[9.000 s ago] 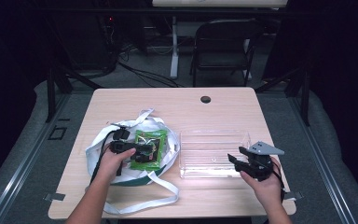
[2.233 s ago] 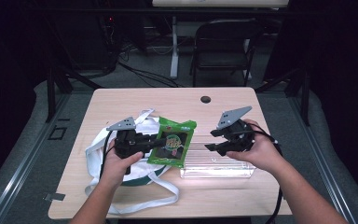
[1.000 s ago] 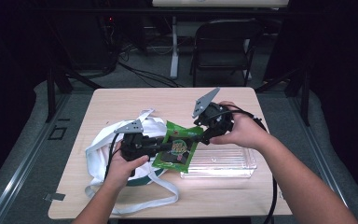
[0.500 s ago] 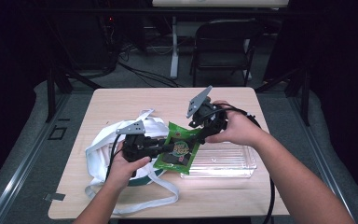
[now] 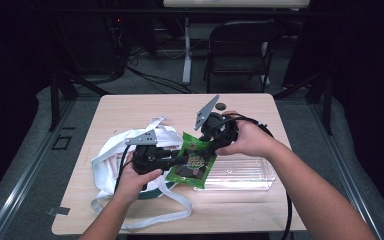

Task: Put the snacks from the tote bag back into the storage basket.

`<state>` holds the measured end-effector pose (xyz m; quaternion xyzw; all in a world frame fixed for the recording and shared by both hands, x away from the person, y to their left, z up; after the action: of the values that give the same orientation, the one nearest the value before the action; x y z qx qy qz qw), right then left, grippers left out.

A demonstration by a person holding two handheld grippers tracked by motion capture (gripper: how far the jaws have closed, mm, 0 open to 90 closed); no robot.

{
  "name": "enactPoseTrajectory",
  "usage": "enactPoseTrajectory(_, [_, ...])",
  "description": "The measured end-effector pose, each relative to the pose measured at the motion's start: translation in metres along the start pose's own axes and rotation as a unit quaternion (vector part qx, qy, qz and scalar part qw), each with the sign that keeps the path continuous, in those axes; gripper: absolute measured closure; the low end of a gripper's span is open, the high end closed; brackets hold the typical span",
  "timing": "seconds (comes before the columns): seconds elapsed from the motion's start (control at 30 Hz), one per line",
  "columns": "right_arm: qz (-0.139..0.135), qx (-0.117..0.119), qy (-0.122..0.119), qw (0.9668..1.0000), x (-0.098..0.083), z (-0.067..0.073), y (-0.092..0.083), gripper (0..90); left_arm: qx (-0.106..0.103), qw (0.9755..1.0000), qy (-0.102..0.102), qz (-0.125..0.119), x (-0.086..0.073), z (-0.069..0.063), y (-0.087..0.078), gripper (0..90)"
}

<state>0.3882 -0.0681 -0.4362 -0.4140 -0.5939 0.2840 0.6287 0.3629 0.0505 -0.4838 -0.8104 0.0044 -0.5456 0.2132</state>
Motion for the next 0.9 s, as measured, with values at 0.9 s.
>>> enactPoseTrajectory(0.9, [0.007,0.024,-0.013,0.9996,-0.0016,0.0033,-0.0027,76.2,0.005,1.0000,-0.006,0.003,-0.0032,0.0043,0.0018,64.2])
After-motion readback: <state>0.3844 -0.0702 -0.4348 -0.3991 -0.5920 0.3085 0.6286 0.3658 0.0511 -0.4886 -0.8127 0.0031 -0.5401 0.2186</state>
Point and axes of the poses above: each handheld gripper's, and its own axes: y roughly forward along the jaws, x roughly out of its top, z roughly to its left, the point moved 8 cm from there along y, roughly forward along the jaws, and after that the axes turned 1 degree about -y, right-handed, at the moved point
